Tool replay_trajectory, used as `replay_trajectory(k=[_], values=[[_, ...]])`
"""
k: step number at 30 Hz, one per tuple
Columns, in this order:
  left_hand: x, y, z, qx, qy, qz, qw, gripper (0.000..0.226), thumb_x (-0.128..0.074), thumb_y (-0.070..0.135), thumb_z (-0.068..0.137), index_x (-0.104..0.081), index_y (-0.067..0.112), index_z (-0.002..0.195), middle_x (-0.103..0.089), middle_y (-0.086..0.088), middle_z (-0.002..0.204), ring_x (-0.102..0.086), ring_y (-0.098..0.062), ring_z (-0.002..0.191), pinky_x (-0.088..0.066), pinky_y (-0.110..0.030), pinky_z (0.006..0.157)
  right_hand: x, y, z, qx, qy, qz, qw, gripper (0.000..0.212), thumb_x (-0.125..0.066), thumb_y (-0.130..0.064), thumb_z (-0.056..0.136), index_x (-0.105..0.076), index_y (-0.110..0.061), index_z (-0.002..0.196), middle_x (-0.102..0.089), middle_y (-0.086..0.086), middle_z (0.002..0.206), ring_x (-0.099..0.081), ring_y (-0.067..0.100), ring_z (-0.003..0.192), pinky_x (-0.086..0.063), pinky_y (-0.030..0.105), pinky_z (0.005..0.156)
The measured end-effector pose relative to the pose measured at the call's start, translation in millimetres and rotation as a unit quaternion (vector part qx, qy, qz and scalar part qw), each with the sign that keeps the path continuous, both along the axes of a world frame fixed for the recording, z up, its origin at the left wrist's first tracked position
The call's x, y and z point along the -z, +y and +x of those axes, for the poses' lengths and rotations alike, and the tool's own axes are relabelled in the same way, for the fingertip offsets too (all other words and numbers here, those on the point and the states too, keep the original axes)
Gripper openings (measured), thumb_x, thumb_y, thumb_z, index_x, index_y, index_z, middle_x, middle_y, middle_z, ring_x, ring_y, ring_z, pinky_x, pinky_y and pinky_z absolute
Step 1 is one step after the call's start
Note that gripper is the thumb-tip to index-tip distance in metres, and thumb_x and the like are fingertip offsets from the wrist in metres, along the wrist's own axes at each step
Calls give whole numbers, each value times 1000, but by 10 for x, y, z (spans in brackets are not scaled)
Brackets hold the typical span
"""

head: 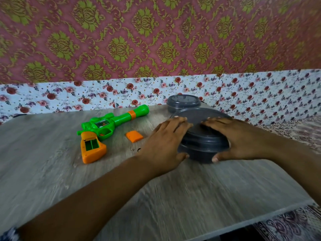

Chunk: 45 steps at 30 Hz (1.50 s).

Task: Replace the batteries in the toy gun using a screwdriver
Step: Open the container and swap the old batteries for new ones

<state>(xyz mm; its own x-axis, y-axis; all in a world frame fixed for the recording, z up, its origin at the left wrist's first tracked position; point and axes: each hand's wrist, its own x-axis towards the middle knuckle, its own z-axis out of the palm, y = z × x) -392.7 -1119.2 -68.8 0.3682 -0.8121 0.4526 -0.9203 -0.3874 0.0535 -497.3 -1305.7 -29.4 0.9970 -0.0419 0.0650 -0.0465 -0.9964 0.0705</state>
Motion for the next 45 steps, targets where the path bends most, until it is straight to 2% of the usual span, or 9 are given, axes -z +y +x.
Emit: replay_trajectory(k=[7, 11, 14, 20, 23, 27, 33, 38, 45], values=[[-52, -133, 168, 45, 28, 20, 998, 64, -66, 38, 82, -38, 24, 138, -40, 3, 142, -39, -15, 131, -33, -30, 109, -54, -57, 40, -3, -5, -9, 1000, 97, -74, -50, 67, -20, -29, 144, -38, -7, 146, -45, 11, 122, -34, 20, 92], [-87, -133, 184, 47, 73, 30, 996, 66, -59, 60, 78, -44, 25, 133, -46, 4, 134, -44, -12, 122, -38, -31, 104, -294, -69, 25, 16, 70, 152, 986, 81, -68, -58, 63, -41, -32, 135, -50, -12, 131, -50, 8, 112, -38, 22, 90], [-188, -257, 212, 41, 145, -91, 984, 50, -50, 57, 84, -59, 17, 113, -54, 2, 108, -50, -11, 99, -40, -26, 83, -413, -228, 223, 50, -37, 264, 963, 48, -59, -54, 71, -67, -22, 105, -65, -7, 107, -58, 12, 99, -43, 29, 87], [-352, -699, 418, -126, 457, -261, 841, 16, -53, 26, 92, -61, 14, 97, -66, -12, 112, -61, -27, 104, -48, -39, 97, -244, -522, 885, 210, -173, 175, 946, 51, -50, -45, 90, -46, -8, 55, -46, 9, 58, -43, 19, 52, -30, 28, 51], [-361, -777, 495, -163, 520, -263, 796, 15, -48, 24, 95, -52, 14, 84, -61, -10, 106, -60, -28, 102, -50, -38, 93, -152, -587, 989, 257, -130, 180, 941, 47, -46, -49, 90, -53, -6, 73, -58, 15, 85, -53, 24, 69, -38, 30, 59], [-275, -853, 581, -181, 564, -262, 761, 31, -46, 20, 94, -57, 1, 117, -62, -12, 115, -59, -26, 101, -48, -32, 81, -24, -687, 1037, 272, -66, 201, 939, 60, -36, -54, 91, -55, -4, 118, -56, 18, 124, -55, 32, 103, -40, 32, 79], [-192, -887, 656, -189, 618, -296, 703, 36, -56, 24, 88, -58, 3, 118, -65, -10, 107, -60, -25, 91, -44, -27, 61, 33, -771, 1026, 269, 2, 423, 865, 56, -45, -56, 88, -59, -10, 116, -63, 12, 115, -61, 26, 100, -45, 38, 99], [-115, -923, 703, -203, 614, -318, 694, 37, -60, 24, 86, -58, 5, 118, -62, -7, 98, -57, -19, 77, -39, -23, 52, 58, -828, 1064, 268, 2, 486, 832, 43, -54, -50, 86, -64, -8, 91, -69, 9, 82, -65, 22, 72, -47, 29, 61], [-68, -941, 768, -184, 605, -337, 698, 11, -61, 21, 86, -61, 11, 91, -59, -3, 78, -57, -19, 77, -41, -23, 58, 94, -886, 1080, 272, -9, 529, 804, 40, -58, -46, 85, -66, -7, 89, -69, 11, 76, -64, 23, 66, -47, 29, 58]])
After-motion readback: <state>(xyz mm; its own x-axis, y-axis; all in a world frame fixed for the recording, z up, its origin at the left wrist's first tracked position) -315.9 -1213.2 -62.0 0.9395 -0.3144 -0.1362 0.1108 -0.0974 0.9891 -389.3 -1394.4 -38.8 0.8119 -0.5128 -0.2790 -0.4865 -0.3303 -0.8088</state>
